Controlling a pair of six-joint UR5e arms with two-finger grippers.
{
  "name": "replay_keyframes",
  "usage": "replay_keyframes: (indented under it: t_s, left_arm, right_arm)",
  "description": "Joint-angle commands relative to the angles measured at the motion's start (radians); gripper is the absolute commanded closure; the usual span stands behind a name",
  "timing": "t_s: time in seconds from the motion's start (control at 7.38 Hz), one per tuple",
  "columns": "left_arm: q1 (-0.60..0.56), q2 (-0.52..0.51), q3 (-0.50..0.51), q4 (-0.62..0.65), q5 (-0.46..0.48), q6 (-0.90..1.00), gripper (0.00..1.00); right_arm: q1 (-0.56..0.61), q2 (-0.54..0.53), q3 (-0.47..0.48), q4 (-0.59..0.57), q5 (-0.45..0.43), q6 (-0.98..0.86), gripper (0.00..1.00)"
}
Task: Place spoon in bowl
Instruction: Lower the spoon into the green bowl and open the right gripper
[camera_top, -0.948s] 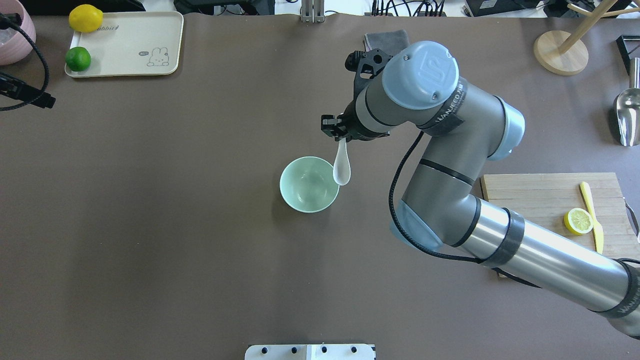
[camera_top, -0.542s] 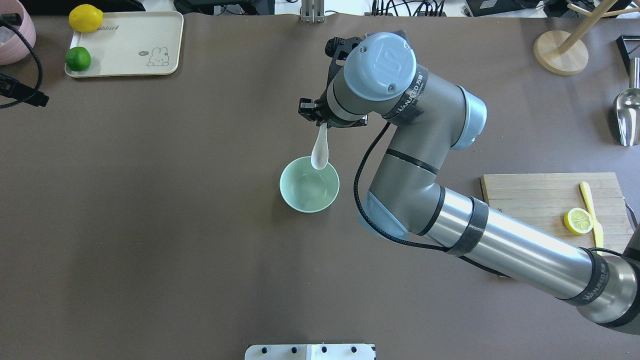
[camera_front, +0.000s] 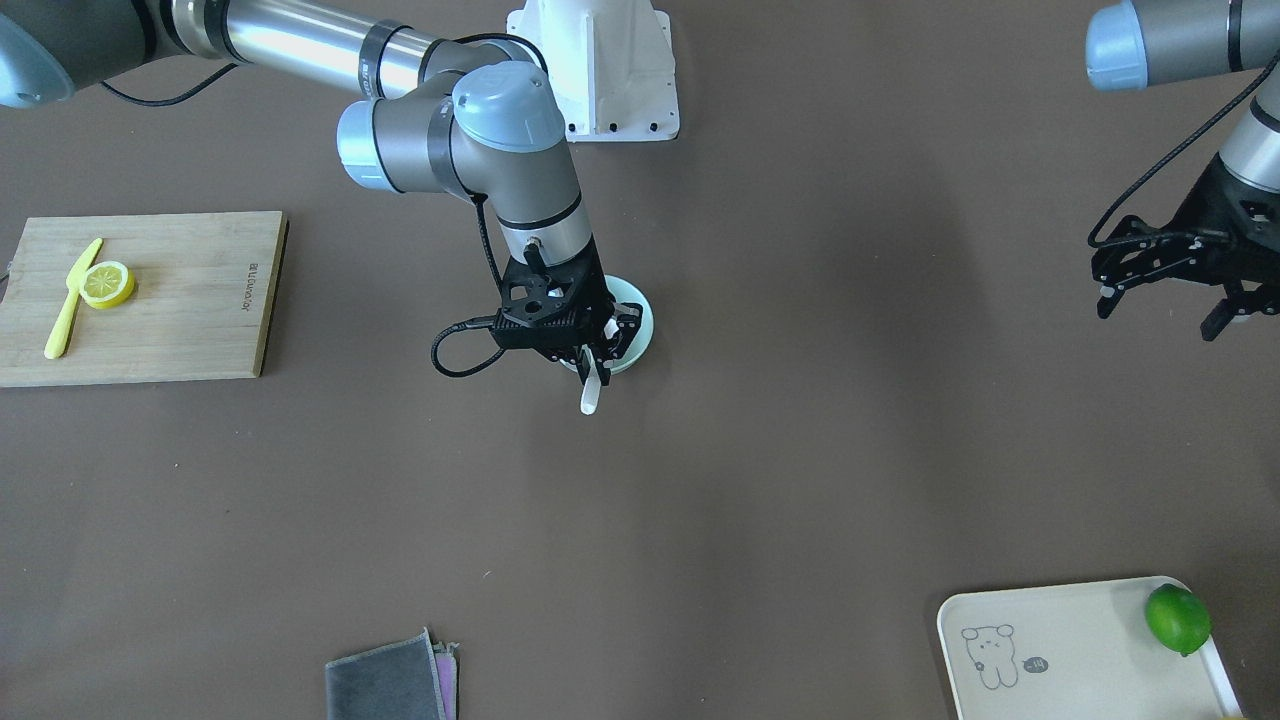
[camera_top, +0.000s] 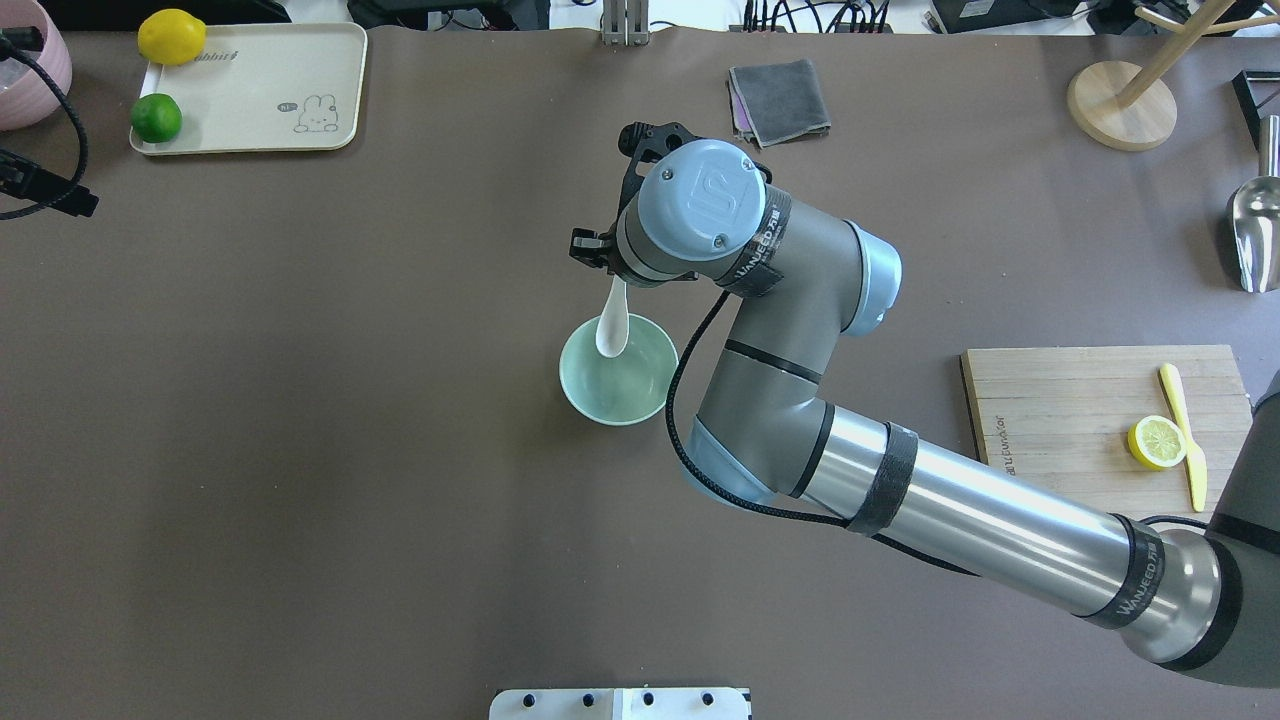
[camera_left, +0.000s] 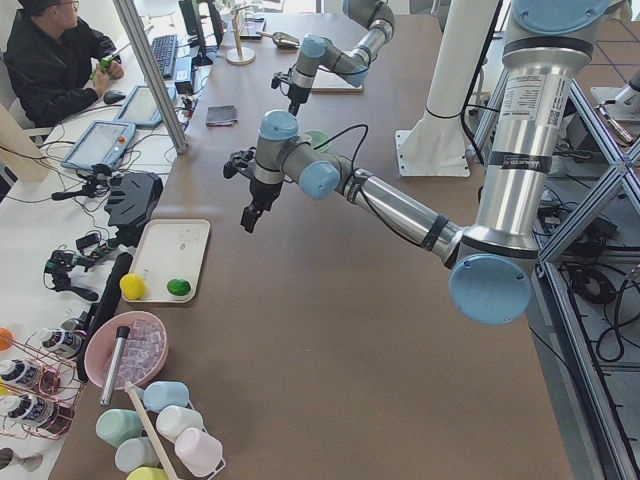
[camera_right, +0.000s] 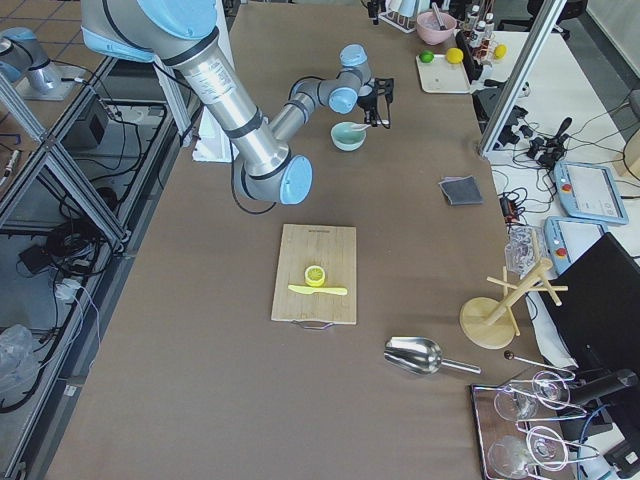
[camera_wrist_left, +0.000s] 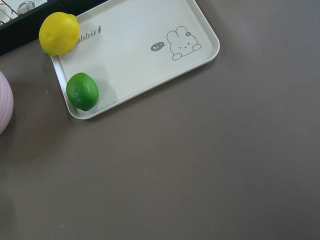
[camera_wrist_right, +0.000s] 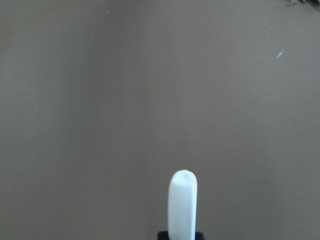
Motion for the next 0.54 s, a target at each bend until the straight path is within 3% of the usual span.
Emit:
replay_keyframes:
  t_s: [0.0,0.41]
  left_arm:
    - [0.002,-0.002,0.008,-0.001,0.001,0.0,0.02]
    - [0.006,-0.014,0.088,-0.096,-0.001,0.0,0.02]
  right_arm:
    - [-0.017,-0.001,-0.015,0.003,-0.006,0.006,1.0]
    - [-0.032,-0.005,-0.002,-0.001,-0.001,0.008,1.0]
